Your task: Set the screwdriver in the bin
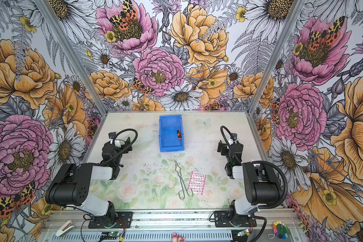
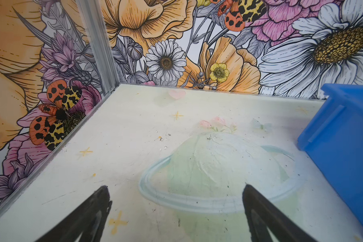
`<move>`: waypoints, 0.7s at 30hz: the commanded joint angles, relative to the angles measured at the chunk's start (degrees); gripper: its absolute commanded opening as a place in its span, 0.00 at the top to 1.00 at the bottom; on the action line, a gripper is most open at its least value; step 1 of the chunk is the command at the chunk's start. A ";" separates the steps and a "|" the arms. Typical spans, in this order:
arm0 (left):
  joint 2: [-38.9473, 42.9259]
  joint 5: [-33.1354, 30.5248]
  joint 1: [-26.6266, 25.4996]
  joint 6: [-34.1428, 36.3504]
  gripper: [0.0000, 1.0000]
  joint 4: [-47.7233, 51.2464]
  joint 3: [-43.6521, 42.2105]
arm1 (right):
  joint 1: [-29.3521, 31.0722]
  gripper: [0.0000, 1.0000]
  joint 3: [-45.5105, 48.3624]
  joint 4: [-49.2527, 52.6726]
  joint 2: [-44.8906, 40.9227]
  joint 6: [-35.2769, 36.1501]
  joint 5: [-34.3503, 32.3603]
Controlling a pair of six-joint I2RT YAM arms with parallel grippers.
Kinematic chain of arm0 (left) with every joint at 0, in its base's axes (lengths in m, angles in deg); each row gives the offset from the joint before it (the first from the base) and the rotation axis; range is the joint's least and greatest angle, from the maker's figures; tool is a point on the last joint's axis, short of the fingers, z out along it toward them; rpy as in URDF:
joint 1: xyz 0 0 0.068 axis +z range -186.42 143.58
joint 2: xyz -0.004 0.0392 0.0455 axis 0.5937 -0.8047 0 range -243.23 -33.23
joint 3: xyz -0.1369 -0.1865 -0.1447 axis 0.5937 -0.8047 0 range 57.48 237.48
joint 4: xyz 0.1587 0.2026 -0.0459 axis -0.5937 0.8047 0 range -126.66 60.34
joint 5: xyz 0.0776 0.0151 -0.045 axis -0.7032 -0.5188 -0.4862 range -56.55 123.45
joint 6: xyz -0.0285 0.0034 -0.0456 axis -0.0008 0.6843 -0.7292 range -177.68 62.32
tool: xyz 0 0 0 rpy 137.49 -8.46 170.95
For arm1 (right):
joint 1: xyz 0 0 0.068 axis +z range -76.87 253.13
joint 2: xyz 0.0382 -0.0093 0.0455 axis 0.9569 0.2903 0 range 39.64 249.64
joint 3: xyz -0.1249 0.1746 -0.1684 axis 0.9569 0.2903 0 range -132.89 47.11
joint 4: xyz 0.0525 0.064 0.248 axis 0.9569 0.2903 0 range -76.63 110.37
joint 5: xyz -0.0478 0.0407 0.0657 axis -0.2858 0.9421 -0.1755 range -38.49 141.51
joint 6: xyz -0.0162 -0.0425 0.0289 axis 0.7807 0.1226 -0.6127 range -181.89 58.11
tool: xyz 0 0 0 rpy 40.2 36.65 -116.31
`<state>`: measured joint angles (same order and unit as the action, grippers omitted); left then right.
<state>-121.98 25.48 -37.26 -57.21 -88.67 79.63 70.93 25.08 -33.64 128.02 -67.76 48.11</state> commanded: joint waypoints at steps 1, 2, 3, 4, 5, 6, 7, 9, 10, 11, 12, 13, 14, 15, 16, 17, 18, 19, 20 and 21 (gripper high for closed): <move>-0.02 -0.65 -0.30 0.94 0.01 -2.20 -0.79 | 0.36 0.00 -0.55 -2.21 -0.51 0.82 -0.89; 0.02 -0.65 -0.30 0.93 0.01 -2.05 -0.79 | 0.36 0.01 -0.52 -2.28 -0.55 0.80 -0.90; -0.02 -0.51 -0.23 0.93 0.01 -2.12 -0.75 | 0.36 0.01 -0.48 -2.30 -0.52 0.77 -0.91; -0.02 -0.20 -0.14 0.89 0.01 -1.96 -0.71 | 0.35 0.01 -0.56 -2.29 -0.50 0.77 -0.90; -0.02 0.33 0.11 0.80 0.01 -1.74 -0.62 | 0.35 0.01 -0.50 -2.26 -0.49 0.78 -0.91; -0.02 0.63 0.16 0.72 0.01 -1.61 -0.53 | 0.37 0.00 -0.51 -2.29 -0.51 0.82 -0.90; -0.02 0.60 0.23 0.76 0.01 -1.61 -0.53 | 0.35 0.01 -0.54 -2.26 -0.49 0.82 -0.86; -0.02 0.60 0.23 0.78 0.01 -1.61 -0.53 | 0.36 0.01 -0.54 -2.28 -0.49 0.79 -0.86; -0.02 0.63 0.22 0.75 0.01 -1.62 -0.53 | 0.39 0.00 -0.56 -2.25 -0.51 0.77 -0.84; -0.02 0.63 0.18 0.76 0.01 -1.60 -0.53 | 0.35 0.01 -0.50 -2.29 -0.55 0.77 -0.91; -0.02 0.62 0.22 0.76 0.01 -1.62 -0.53 | 0.35 0.00 -0.50 -2.25 -0.49 0.77 -0.91; -0.02 0.58 0.22 0.72 0.01 -1.61 -0.53 | 0.42 0.00 -0.52 -2.23 -0.50 0.77 -0.91; -0.02 0.67 0.22 0.72 0.01 -1.60 -0.53 | 0.35 0.01 -0.57 -2.27 -0.50 0.82 -0.91; -0.02 0.72 0.23 0.75 0.01 -1.55 -0.49 | 0.35 0.01 -0.48 -2.26 -0.50 0.81 -0.90; -0.01 0.76 0.31 0.76 0.01 -1.50 -0.44 | 0.35 0.01 -0.52 -2.24 -0.51 0.85 -0.91; -0.02 0.85 0.32 0.68 0.01 -1.50 -0.44 | 0.35 0.00 -0.48 -2.23 -0.50 0.78 -0.90; -0.02 0.91 0.31 0.67 0.01 -1.46 -0.44 | 0.35 0.01 -0.49 -2.28 -0.51 0.77 -0.86; -0.02 0.94 0.31 0.66 0.01 -1.51 -0.44 | 0.42 0.01 -0.48 -2.30 -0.49 0.77 -0.89; -0.02 0.94 0.33 0.65 0.01 -1.47 -0.44 | 0.35 0.01 -0.51 -2.30 -0.51 0.77 -0.88; 0.00 0.98 0.41 0.67 0.01 -1.51 -0.44 | 0.35 0.01 -0.50 -2.22 -0.55 0.83 -0.89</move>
<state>-121.98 25.44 -37.31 -57.23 -88.82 79.63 70.95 25.08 -33.70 128.02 -67.74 48.13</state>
